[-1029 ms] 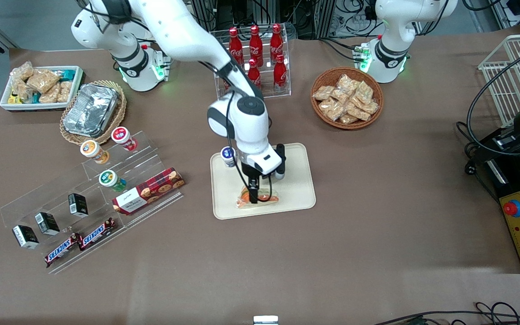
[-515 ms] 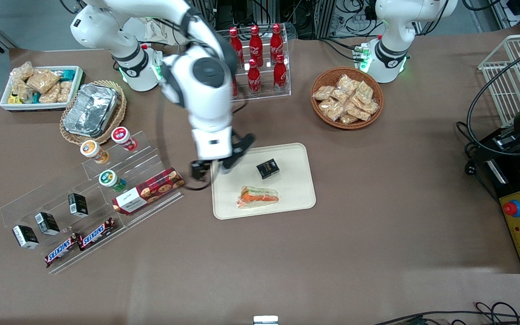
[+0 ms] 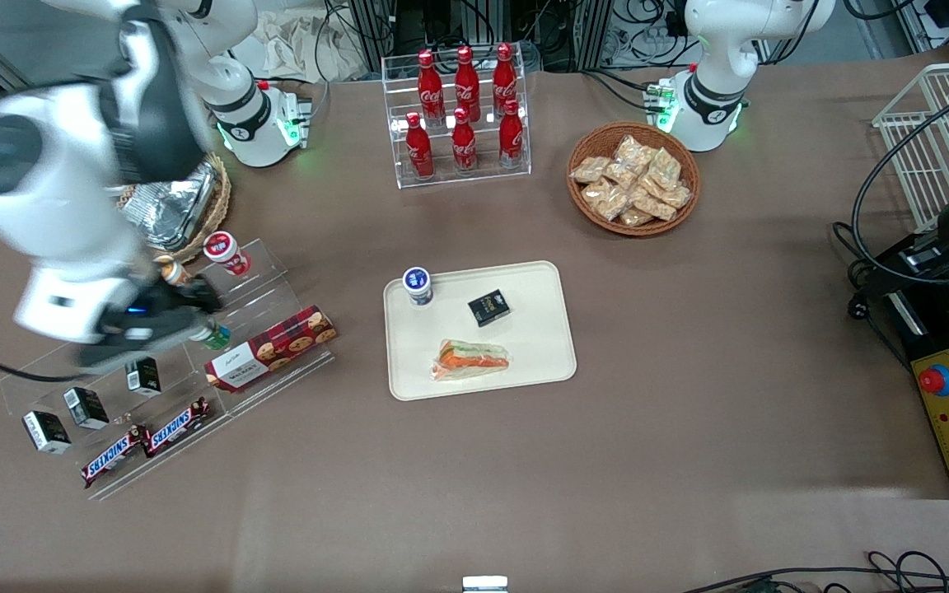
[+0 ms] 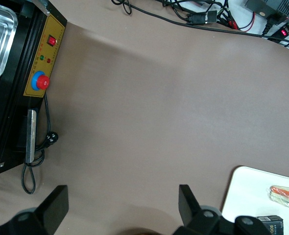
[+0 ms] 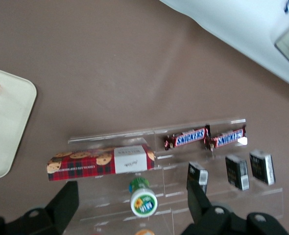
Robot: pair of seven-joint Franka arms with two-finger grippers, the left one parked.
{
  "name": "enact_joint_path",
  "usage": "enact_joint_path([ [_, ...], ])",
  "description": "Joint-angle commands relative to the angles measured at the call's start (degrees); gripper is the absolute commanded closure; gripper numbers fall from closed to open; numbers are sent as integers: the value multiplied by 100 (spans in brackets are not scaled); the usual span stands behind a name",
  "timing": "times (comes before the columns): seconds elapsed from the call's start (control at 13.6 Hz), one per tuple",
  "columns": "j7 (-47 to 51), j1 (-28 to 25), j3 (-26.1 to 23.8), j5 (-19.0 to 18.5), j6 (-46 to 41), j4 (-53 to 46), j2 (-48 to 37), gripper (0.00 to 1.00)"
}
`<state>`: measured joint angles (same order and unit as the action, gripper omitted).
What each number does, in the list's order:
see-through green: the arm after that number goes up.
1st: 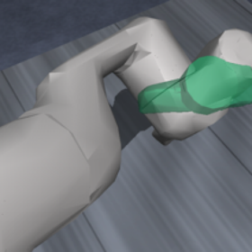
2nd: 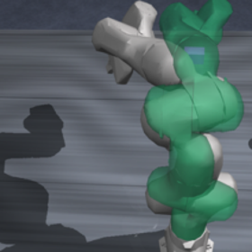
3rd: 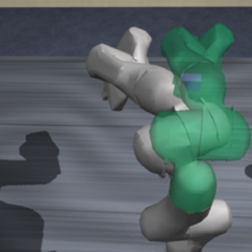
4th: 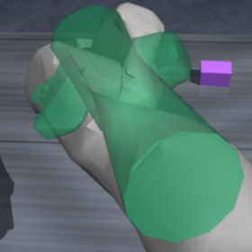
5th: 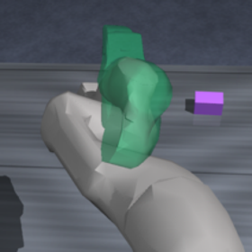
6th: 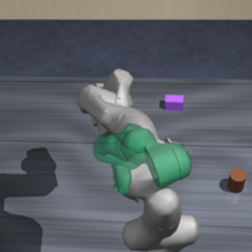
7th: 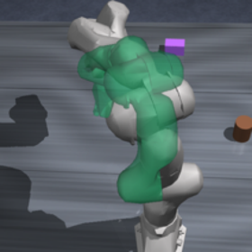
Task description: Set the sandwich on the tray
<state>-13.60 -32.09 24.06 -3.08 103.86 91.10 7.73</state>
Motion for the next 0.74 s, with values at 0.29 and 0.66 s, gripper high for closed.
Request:
enact_joint_path([
  [0.29, 191, 1494, -68, 458, -1131, 145, -711, 1],
  [0.66, 401, 1504, -77, 185, -1280, 145, -808, 1],
])
